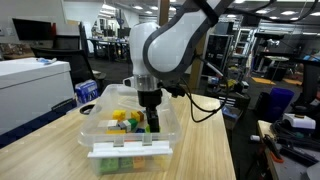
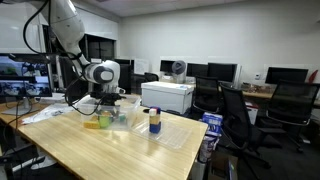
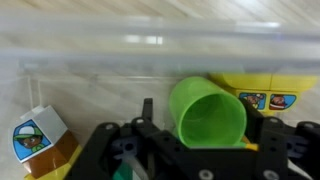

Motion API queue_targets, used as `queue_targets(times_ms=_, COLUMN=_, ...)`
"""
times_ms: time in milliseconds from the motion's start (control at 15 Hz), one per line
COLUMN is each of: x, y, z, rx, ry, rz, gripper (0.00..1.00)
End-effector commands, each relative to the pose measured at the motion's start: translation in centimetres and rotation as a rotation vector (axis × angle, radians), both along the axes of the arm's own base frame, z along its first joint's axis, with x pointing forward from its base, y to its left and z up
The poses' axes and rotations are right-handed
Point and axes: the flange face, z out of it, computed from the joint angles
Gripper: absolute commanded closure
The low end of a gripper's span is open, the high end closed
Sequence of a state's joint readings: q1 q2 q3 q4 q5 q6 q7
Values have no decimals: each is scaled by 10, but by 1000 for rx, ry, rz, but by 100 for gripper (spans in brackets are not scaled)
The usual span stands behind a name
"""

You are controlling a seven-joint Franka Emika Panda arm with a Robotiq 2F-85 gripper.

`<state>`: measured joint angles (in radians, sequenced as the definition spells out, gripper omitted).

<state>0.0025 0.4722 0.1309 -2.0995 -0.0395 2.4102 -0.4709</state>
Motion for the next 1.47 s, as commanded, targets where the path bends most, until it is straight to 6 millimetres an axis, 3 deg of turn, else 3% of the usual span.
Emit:
queue_targets(times_ms=0, x=-1, y=-3, z=-5, rx=-19, ry=-4, rz=50, gripper=47)
queue_targets(times_ms=200, x=4, y=1, z=3, rx=-53, ry=-55, rz=71, gripper=66)
queue_targets(times_ms=533, x=11, y=7, z=35, rx=-107, ry=-98, rz=60, gripper=66)
queue_targets(times_ms=1067, x=27, y=-1, z=117, rx=-94, ry=-28, rz=-90, gripper=66)
queue_targets(times_ms=1400, x=34, y=-28, z=191, rx=-55, ry=-60, rz=-224, gripper=66)
